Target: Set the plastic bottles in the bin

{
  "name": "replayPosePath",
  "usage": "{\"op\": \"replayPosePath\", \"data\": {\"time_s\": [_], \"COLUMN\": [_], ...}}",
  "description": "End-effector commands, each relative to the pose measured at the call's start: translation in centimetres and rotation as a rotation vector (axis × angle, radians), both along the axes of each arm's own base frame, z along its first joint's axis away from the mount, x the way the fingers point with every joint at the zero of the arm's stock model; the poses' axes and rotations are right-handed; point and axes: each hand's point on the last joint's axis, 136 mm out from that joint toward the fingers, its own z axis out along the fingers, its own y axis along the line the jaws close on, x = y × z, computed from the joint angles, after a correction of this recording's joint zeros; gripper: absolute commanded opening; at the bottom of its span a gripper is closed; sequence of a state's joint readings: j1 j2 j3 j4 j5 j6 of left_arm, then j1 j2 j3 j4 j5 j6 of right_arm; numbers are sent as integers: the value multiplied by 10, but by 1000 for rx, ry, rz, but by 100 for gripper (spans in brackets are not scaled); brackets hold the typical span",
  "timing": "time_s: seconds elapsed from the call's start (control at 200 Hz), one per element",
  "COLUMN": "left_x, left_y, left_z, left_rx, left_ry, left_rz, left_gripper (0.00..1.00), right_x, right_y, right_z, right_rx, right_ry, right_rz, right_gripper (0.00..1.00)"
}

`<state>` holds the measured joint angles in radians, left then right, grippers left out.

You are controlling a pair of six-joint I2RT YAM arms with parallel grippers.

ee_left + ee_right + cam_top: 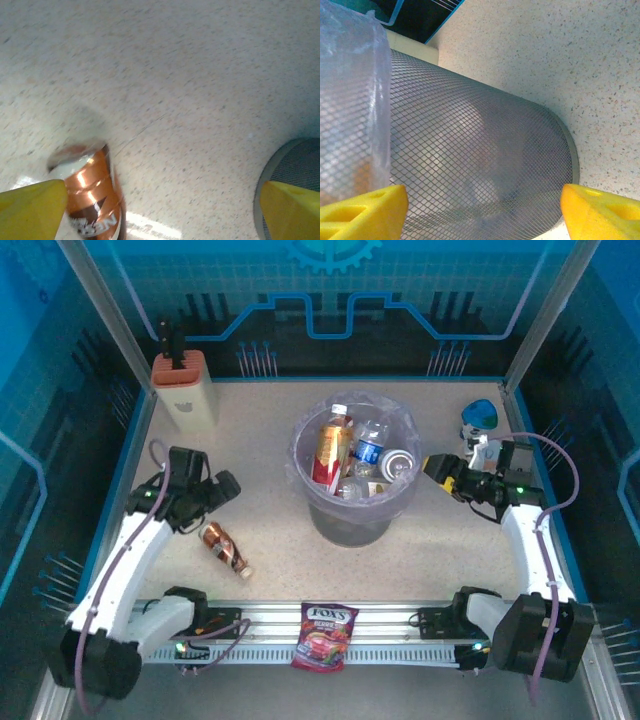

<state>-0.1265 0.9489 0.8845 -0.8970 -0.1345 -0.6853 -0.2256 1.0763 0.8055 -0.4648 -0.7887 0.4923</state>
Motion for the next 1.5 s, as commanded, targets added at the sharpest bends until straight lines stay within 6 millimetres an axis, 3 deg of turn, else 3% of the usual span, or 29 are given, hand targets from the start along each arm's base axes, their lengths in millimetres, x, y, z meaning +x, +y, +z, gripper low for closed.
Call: {"op": "replayPosePath", "data": {"time_s": [0.0, 0.27, 0.38, 0.45, 0.75, 0.971, 1.071, 1.171, 1.336, 1.496], "left_x": [-50, -60, -53, -48, -30, -23, -7, 13, 49, 73], "left_y": [17, 2, -2, -3, -4, -6, -9, -15, -38, -86], "left_z": [-42, -104, -118, -120, -112, -108, -83, -34, 77, 194], "left_rx": [22, -142, -172, -175, -168, -164, -167, -160, -140, -92], "left_ry": [173, 193, 179, 176, 124, 116, 55, -25, -237, -457], "left_rz": [147, 280, 288, 283, 258, 233, 193, 116, -58, -316], "left_gripper": [99, 99, 99, 94, 56, 46, 44, 42, 38, 38], "right_x": [5, 3, 3, 3, 0, -2, -2, -1, -1, -2], "right_y": [-1, -3, -3, -2, -1, -1, -1, 0, 0, 3], "right_z": [9, 8, 8, 8, 10, 12, 13, 15, 20, 22], "right_rx": [-10, -46, -42, -37, -39, -42, -42, -41, -43, -35], "right_ry": [-21, -11, -11, -10, -15, -19, -21, -26, -37, -40], "right_rz": [19, 24, 22, 20, 14, 10, 10, 12, 6, 13], "right_gripper": [81, 81, 81, 81, 81, 81, 80, 80, 80, 80]}}
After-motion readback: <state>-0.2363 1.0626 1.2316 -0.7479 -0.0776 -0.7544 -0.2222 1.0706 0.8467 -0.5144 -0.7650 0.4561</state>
